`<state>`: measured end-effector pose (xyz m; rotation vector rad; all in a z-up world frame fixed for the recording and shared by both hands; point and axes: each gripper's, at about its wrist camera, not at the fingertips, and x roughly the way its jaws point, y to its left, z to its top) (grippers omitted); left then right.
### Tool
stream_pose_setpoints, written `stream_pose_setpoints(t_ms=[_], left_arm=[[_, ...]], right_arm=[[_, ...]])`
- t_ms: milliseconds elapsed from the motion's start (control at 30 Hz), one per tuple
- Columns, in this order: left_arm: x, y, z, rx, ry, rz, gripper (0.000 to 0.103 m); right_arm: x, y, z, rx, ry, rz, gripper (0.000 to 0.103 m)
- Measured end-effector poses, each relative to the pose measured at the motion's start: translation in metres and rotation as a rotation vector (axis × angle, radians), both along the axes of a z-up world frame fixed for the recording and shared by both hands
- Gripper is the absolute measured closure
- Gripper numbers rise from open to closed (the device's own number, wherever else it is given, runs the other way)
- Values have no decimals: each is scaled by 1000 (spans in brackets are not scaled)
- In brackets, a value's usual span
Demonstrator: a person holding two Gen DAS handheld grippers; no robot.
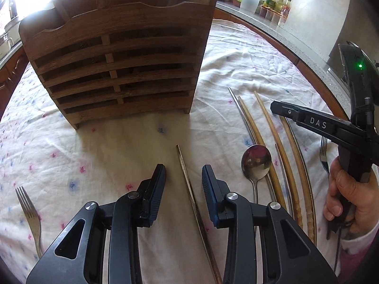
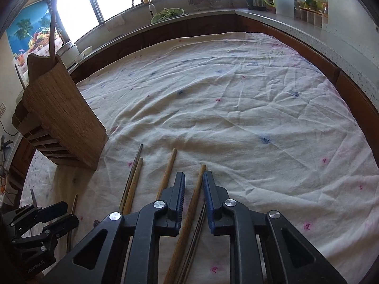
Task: Organize utensils
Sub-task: 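Grasp a thin chopstick with left gripper while right gripper grasps a wooden chopstick, then lift both held chopsticks off the cloth toward the wooden holder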
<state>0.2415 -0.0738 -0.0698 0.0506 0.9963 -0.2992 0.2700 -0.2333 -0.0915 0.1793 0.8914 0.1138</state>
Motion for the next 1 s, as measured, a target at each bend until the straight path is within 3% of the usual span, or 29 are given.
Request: stream_pose_setpoints(t_ms=[100, 167, 400, 767, 1000], left_arm=[[0, -5, 0, 50, -26, -7, 86], [1, -5, 0, 43, -27, -15, 95], [1, 4, 2, -1, -30, -8, 99], [-26, 23, 32, -108, -80, -13, 103], [-26, 26, 28, -67, -54, -5, 103]], right_arm=[[1, 3, 0, -27, 1, 3, 94], [2, 6, 0, -43, 1, 8, 95], [-9, 2, 8, 60, -21, 14, 97], [-56, -6, 58, 169, -145, 29, 98], [-78, -7, 70, 183, -177, 26, 98]])
